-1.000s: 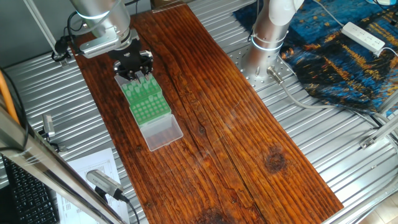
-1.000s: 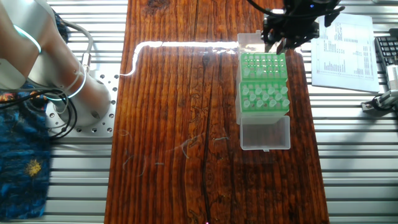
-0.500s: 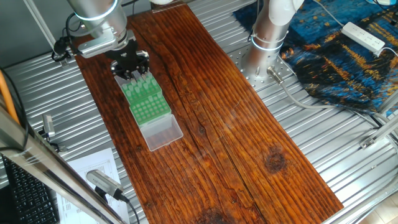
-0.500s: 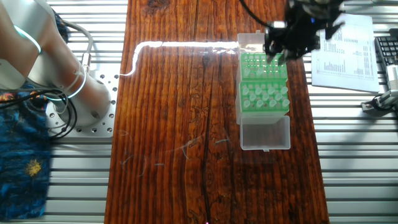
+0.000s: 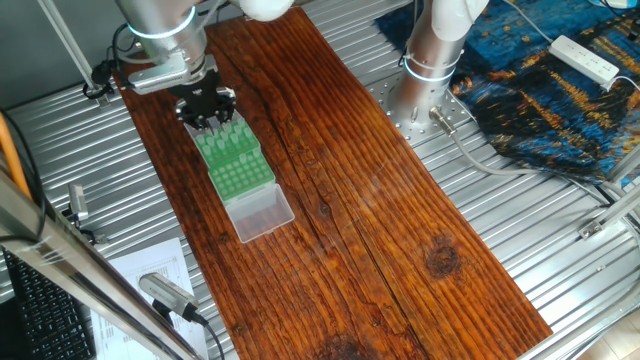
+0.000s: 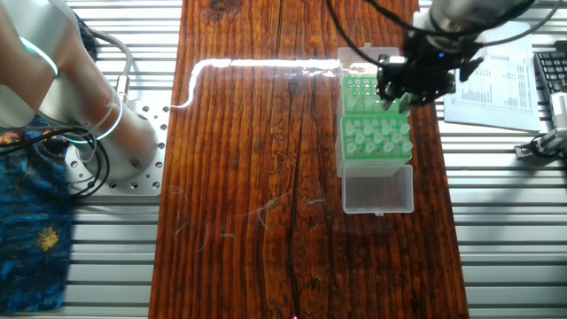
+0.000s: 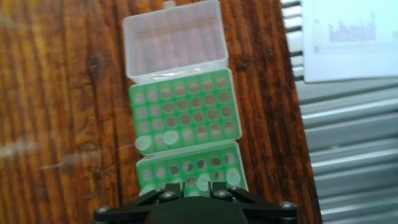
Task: Transfer all large pipette tips from one holder to another
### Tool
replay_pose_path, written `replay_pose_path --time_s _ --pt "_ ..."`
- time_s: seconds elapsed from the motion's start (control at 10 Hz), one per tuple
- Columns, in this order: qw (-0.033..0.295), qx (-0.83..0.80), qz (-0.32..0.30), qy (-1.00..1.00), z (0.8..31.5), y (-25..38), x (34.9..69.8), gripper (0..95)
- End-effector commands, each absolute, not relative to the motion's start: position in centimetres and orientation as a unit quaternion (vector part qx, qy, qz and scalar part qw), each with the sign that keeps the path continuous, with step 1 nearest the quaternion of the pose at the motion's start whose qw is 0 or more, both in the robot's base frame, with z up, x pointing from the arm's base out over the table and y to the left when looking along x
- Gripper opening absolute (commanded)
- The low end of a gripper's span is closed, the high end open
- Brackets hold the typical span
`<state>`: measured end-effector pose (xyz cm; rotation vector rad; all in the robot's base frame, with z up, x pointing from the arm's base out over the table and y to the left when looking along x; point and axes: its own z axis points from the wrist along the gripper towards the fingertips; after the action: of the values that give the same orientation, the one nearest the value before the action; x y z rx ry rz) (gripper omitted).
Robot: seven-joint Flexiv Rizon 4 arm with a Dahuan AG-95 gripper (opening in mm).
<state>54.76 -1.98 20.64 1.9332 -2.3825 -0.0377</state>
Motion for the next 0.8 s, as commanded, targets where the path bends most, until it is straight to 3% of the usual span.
replay_pose_path --time_s 0.1,0.8 --pt "0.023 0.611 -0.004 -0.792 19.5 -2.6 55.2 19.0" --pt "0.012 0.524 -0.001 -0.851 17.4 -2.2 58.9 19.0"
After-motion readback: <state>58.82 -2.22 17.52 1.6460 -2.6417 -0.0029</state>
